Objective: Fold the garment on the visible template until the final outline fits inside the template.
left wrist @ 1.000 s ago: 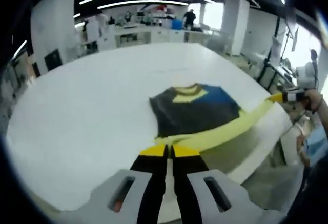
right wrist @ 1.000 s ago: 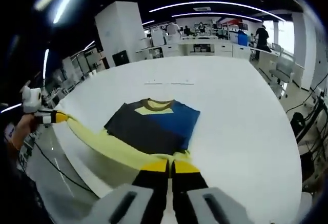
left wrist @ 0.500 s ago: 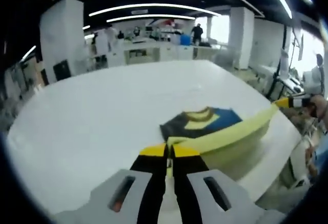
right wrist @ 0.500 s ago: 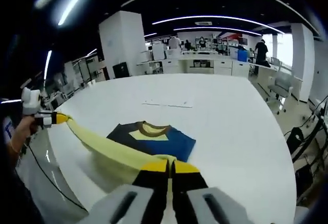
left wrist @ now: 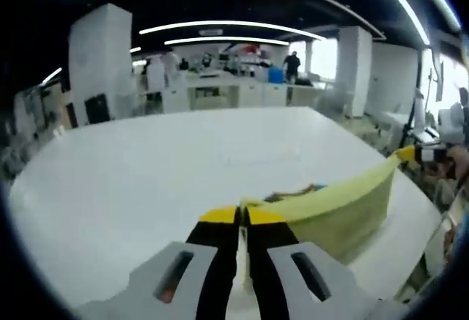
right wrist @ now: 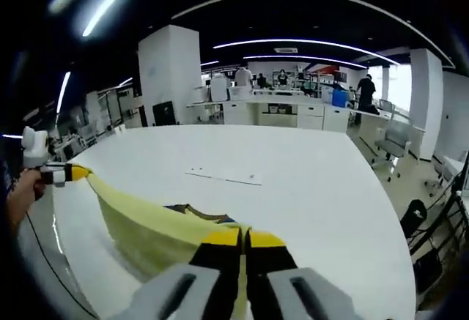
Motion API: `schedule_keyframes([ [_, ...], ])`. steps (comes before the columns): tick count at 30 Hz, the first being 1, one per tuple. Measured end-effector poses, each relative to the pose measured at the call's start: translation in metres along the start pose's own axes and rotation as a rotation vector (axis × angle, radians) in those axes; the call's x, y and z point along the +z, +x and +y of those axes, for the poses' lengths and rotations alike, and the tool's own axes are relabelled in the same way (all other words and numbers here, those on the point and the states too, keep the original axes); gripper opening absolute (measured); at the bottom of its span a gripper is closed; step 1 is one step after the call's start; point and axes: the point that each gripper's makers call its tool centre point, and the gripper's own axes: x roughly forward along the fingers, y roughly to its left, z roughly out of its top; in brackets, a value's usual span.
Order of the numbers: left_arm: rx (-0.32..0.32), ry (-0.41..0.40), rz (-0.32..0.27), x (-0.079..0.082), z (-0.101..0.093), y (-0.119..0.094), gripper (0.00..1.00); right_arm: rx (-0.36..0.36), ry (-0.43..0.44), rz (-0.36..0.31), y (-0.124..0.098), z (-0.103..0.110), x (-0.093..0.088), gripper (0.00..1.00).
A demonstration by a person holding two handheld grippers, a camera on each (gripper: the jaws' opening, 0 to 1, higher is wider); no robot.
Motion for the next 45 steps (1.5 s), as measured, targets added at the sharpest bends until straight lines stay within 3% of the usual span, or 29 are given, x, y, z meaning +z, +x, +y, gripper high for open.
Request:
schedule_keyframes([
  [8, 0.014, -0.050, -0.012, 0.007, 0.010, 0.032, 0.00, -0.026, 0.016, -0.004, 0.031, -0.011, 0.005, 0.00],
  [15, 0.053, -0.107, -0.001, -0.005, 0.022, 0.065, 0.00, -0.045, 0.044, 0.005, 0.064, -0.021, 0.001, 0.00],
  [24, 0.090, -0.147, 0.050, -0.036, 0.033, 0.114, 0.00, -0.050, 0.093, 0.046, 0.107, -0.028, -0.018, 0.00],
  [30, 0.105, -0.163, 0.097, -0.064, 0.040, 0.143, 0.00, -0.070, 0.136, 0.085, 0.133, -0.036, -0.041, 0.00],
  [35, 0.128, -0.177, 0.127, -0.079, 0.042, 0.160, 0.00, -0.074, 0.136, 0.114, 0.155, -0.040, -0.060, 0.00],
  [45, 0.159, -0.164, 0.158, -0.103, 0.040, 0.181, 0.00, -0.117, 0.141, 0.180, 0.177, -0.050, -0.094, 0.00],
])
